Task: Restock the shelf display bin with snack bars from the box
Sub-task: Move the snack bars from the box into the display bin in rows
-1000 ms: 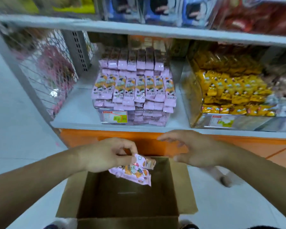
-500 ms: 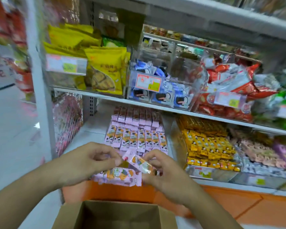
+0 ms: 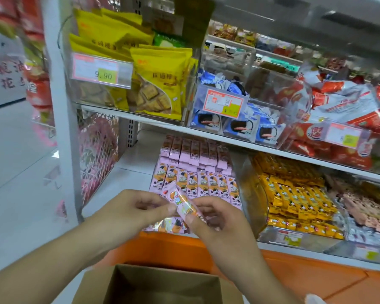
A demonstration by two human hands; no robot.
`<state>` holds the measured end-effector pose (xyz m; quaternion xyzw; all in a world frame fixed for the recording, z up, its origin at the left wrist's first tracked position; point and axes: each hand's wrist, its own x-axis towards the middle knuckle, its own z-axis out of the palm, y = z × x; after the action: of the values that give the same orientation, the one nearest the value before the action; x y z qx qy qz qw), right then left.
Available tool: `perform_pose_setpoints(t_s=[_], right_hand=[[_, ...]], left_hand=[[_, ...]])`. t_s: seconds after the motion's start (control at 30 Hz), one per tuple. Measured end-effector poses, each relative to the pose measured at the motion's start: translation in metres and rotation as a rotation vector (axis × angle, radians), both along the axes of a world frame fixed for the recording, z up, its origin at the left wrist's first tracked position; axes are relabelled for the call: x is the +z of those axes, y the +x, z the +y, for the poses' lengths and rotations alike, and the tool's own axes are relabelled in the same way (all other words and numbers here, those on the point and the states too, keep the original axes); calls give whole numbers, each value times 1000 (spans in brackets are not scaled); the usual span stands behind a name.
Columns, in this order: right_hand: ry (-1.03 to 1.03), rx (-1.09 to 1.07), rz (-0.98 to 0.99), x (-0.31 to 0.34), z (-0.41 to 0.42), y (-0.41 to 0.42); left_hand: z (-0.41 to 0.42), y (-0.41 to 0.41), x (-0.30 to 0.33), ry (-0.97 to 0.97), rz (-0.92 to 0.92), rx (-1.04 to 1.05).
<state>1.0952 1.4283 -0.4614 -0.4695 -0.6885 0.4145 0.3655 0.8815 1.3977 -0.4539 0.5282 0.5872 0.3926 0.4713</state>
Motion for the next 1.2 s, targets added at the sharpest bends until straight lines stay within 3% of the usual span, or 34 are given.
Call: perform_pose_setpoints(t_s=[0.37,0.47,0.6,0.77,1.0,1.2], right_hand=[[-22,-8,70,12,-18,8],[17,37,-86,15,-18,15],[89,293,-282,27,-15,39],[166,475,-374,40,-17,47],[163,405,-334,33,-10,50],[122,94,-196,9,25,77]], left_hand=[[-4,14,-1,-96,-206,-46],[-6,18,13,-100,-143,-47],[-3,20,25,-105,-75,-77],[0,29,28,-85,-8,-176],[6,39,29,-114,19,-192],[11,33,23,-82,70,-120]])
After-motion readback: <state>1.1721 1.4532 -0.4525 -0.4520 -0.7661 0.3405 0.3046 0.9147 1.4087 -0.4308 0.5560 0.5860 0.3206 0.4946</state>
